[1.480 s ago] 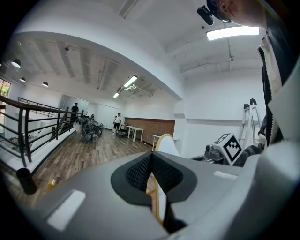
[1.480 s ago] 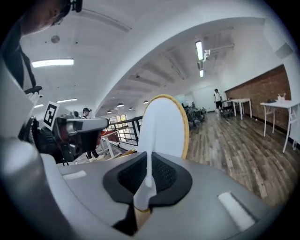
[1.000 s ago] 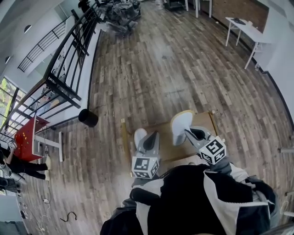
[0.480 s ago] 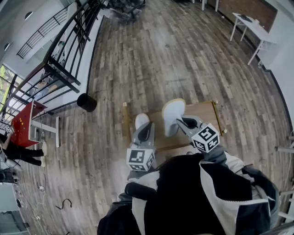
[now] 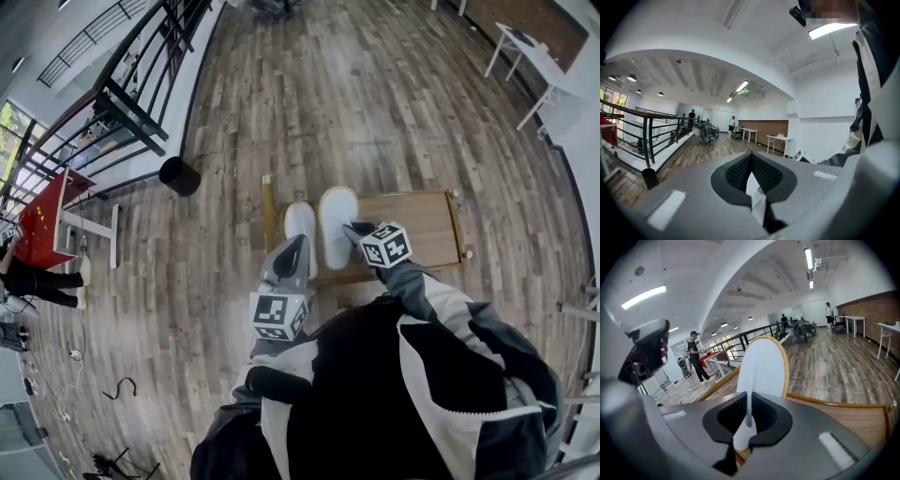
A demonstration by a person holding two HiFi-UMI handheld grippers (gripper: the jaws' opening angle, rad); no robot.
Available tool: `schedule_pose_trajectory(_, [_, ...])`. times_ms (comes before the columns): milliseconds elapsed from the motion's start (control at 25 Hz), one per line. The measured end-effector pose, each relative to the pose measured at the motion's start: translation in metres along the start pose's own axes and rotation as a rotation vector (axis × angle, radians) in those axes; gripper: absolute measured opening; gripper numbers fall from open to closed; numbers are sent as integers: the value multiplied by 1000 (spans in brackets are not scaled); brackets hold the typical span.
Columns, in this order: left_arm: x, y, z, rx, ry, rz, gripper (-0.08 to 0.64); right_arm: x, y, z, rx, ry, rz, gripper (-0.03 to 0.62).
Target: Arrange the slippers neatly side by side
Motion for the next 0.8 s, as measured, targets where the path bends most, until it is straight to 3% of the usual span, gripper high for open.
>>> schedule_pose_trajectory(320, [5,30,-12,38,-8,34,12,-43,-75,-62,257,-83,-109,26])
schedule_pose_trajectory(600, [16,51,-23,71,26,96,12,-59,-109,-72,388,33,-140,31])
schedule_pose_trajectory(680, [19,54,-25,76,31,102,12,-57,-115,-71,395,43,-135,50])
schedule_pose_trajectory(760, [21,55,-27,79,33,104,12,-57,-118,-73,402,26,-128,129])
schedule_pose_trajectory(800, [21,55,-28,79,34,103,12,-56,-119,-75,402,21,-124,137])
Point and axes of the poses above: the fingertips, and each gripper's own axes: y backward along the fingers, x to its left, z out of its top, the point moved 5 cm from there along y, backward along the fingers, and after that the axes turned 3 degrees about -x, right-handed, at the moved point
